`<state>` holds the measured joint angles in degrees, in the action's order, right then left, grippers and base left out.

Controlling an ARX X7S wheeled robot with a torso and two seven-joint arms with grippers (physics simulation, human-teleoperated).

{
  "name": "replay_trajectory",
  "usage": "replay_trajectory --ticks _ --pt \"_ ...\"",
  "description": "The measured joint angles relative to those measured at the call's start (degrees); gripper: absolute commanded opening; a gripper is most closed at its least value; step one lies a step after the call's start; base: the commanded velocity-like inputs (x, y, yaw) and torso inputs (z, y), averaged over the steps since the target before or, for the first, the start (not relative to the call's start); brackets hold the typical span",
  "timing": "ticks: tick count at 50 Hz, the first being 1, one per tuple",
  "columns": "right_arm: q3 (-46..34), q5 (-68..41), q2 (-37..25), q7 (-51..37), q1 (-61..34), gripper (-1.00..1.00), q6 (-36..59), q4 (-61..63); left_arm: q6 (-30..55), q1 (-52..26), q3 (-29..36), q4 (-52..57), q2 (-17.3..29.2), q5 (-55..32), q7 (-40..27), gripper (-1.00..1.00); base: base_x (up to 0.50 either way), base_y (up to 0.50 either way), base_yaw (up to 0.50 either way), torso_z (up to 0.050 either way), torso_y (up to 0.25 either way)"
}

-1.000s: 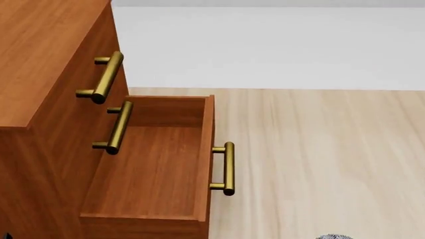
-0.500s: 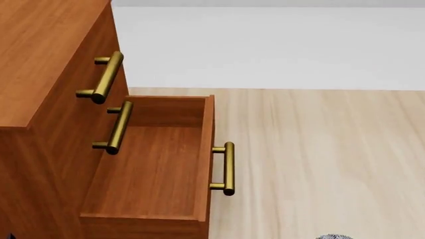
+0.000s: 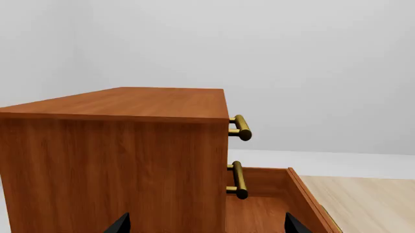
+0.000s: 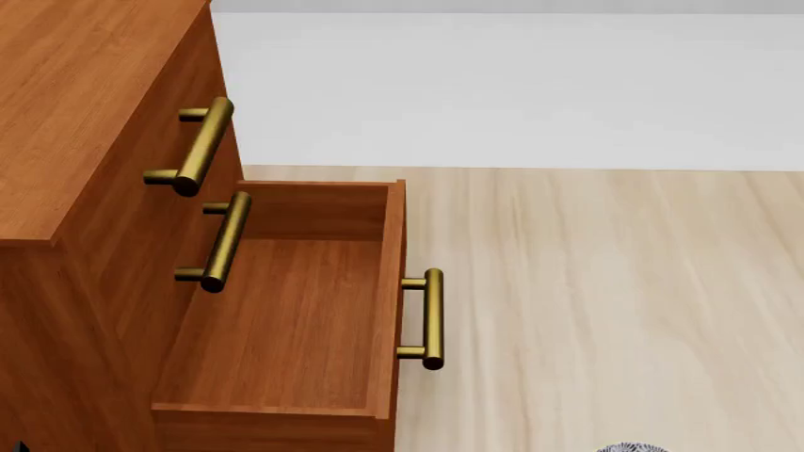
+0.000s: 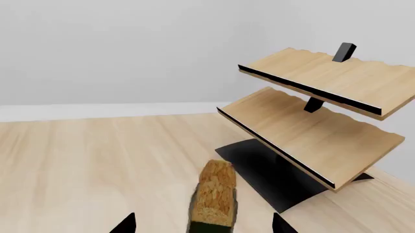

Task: Put the wine bottle in the bottom drawer of the cabinet.

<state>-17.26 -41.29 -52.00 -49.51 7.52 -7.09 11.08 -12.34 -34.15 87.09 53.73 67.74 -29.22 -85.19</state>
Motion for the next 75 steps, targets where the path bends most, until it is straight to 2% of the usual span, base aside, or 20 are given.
replay_trajectory --ticks 18,19,47,66,75 --pt "-0.32 -1.43 0.04 1.46 -4.04 1.00 2.99 -1.64 -0.69 0.88 -0.80 -1.06 -0.33 -0.65 0.72 1.00 0.00 0.00 0.00 0.000 0.000" --pt "-0.32 -1.50 0.09 1.57 -4.21 -1.00 3.06 -1.81 -0.69 0.91 -0.84 -1.10 -0.36 -0.68 0.77 1.00 0.00 0.00 0.00 0.000 0.000" --pt "0.42 -4.43 -1.86 0.96 -4.17 -1.00 4.49 1.68 -0.46 1.97 -1.81 -1.40 -0.74 -0.80 1.41 1.00 0.00 0.00 0.00 0.000 0.000" --pt "2.62 -7.71 -8.69 -2.65 -5.19 -1.00 9.45 12.42 -0.29 2.57 -2.47 -1.65 -1.02 -0.89 1.86 1.00 0.00 0.00 0.00 0.000 0.001" --pt "3.69 -11.59 -12.71 -4.39 -9.47 -1.00 14.39 18.92 -0.45 2.92 -2.75 -1.78 -0.99 -0.89 2.10 1.00 0.00 0.00 0.00 0.000 0.001"
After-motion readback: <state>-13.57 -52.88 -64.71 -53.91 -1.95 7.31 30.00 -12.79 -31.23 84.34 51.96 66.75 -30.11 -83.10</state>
